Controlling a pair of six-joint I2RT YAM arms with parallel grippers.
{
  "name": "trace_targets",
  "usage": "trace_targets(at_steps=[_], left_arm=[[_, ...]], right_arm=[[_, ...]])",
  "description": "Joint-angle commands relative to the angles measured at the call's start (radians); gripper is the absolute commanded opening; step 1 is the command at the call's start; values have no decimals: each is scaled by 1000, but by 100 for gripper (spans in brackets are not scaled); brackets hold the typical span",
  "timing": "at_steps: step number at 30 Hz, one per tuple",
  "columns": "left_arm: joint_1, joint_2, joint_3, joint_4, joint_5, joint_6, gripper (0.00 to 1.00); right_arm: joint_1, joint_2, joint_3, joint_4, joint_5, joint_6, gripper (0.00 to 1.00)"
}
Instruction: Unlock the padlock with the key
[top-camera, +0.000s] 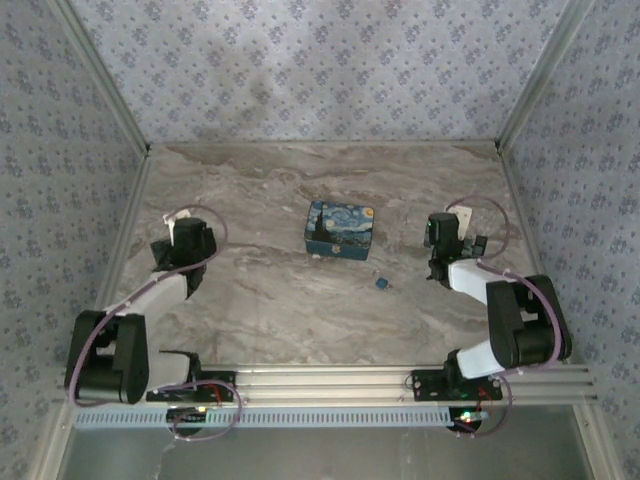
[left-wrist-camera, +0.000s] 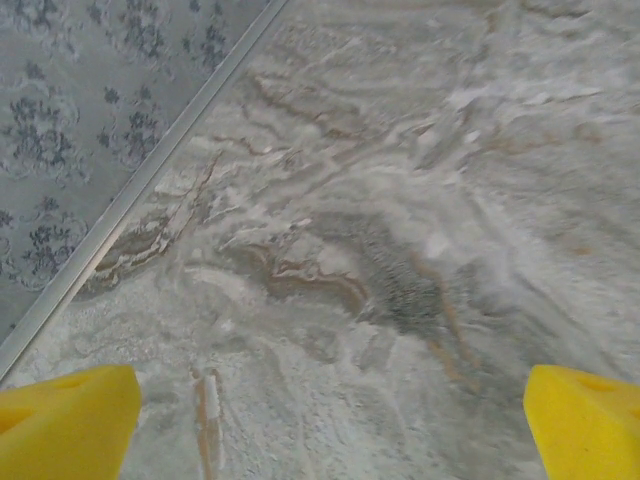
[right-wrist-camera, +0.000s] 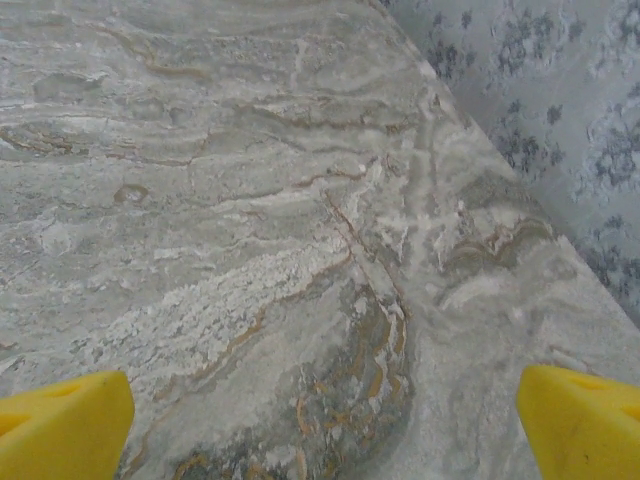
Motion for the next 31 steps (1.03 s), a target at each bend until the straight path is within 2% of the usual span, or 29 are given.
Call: trace_targets(at_steps=[1, 3, 4, 5, 6, 8, 10, 11, 12, 13, 14, 15, 16, 18, 19, 31], left_arm=[[27, 59, -23, 255, 32, 24, 98], [27, 97, -49, 343, 34, 49, 98], [28, 96, -30, 300, 51, 52, 98], [26, 106, -42, 349, 59, 82, 98], [24, 104, -43, 358, 88, 109, 98], [22, 115, -85, 467, 164, 176, 98], [37, 226, -177, 746, 240, 206, 98], [40, 289, -193, 861, 221, 209, 98], [32, 281, -175, 832, 189, 204, 98], [40, 235, -124, 639, 208, 180, 98], [66, 261, -127, 685, 241, 170, 98], [72, 270, -135, 728, 235, 166, 98], [73, 243, -116, 642, 242, 155, 98], [73, 262, -129, 700, 237, 162, 98], [73, 246, -119, 649, 242, 155, 98], [74, 252, -121, 666, 241, 157, 98]], right_arm=[[4, 9, -68, 329, -35, -147, 100], [-17, 25, -87, 352, -109, -148, 100], [-21, 42, -110, 438, -126, -200, 100], [-22, 41, -112, 442, -140, -209, 100], [-30, 27, -106, 377, -185, -155, 100], [-76, 22, -123, 412, -316, -176, 100], [-159, 46, -155, 469, -453, -134, 100], [-173, 82, -193, 594, -472, -135, 100], [-162, 78, -197, 593, -451, -140, 100], [-154, 56, -165, 491, -435, -141, 100], [-155, 66, -176, 536, -438, -143, 100], [-142, 71, -185, 561, -387, -143, 100], [-131, 61, -185, 543, -352, -132, 100], [-138, 66, -180, 541, -379, -136, 100], [-147, 60, -180, 536, -393, -132, 100], [-150, 63, -179, 539, -395, -134, 100]])
